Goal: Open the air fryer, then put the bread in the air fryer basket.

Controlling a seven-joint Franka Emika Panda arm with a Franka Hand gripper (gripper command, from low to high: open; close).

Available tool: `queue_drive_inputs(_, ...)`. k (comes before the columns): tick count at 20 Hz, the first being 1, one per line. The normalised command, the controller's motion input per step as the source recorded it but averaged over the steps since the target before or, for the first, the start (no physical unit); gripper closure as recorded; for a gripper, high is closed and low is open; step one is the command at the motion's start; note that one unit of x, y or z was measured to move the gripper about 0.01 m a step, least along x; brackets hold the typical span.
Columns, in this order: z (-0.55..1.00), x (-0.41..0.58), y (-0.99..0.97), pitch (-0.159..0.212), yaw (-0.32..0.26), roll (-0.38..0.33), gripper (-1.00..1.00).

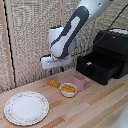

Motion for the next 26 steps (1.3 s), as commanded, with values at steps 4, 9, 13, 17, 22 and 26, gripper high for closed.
queue_drive_inputs(4, -0.14, 0.394, 0.00, 0.006, 0.284, -0.020, -1.00)
queue_drive_inputs(9, -0.20, 0.423, 0.00, 0.075, 0.223, -0.006, -1.00)
queue_drive_inputs(13, -0.17, 0.449, 0.00, 0.107, 0.189, -0.046, -1.00)
queue_drive_inputs(17, -0.17, 0.488, 0.00, 0.095, 0.178, -0.039, -1.00)
queue_drive_inputs(22, -0.15, 0.482, 0.00, 0.072, 0.178, -0.029, -1.00)
queue_drive_inputs(26, -0.09, 0.411, 0.06, 0.090, 0.169, -0.001, -1.00)
